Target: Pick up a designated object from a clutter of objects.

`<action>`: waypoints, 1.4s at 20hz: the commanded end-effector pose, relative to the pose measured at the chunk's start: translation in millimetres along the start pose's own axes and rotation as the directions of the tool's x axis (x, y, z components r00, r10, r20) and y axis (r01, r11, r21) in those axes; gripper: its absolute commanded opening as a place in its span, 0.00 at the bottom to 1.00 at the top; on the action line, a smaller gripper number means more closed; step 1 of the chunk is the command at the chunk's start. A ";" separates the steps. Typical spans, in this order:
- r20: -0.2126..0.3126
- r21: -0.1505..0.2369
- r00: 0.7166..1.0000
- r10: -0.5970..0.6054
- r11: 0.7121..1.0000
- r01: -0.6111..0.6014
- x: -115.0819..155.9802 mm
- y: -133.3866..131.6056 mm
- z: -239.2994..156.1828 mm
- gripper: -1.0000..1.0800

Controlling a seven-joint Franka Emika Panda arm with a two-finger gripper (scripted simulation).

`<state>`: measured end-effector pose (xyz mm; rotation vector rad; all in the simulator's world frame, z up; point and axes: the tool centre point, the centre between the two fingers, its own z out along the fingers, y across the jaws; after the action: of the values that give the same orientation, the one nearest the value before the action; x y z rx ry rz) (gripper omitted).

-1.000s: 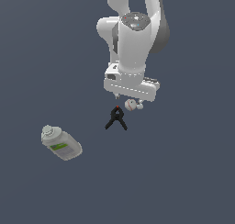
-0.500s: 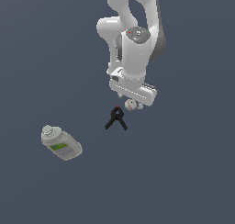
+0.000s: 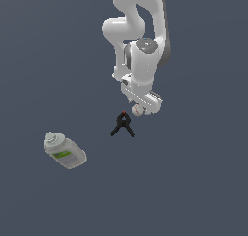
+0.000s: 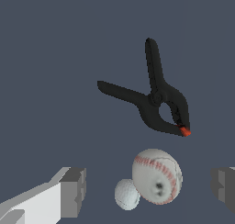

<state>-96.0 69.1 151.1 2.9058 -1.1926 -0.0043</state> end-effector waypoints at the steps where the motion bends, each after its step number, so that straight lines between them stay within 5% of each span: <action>1: -0.001 0.000 0.998 0.055 0.998 -0.055 -7.9 4.6 8.5 0.96; 15: -0.002 0.002 0.950 0.311 0.950 -0.311 -47.2 30.8 45.2 0.96; 28: -0.002 0.002 0.929 0.370 0.929 -0.370 -57.0 38.1 53.3 0.96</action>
<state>-163.5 82.0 98.1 2.6291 -1.7191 -0.0005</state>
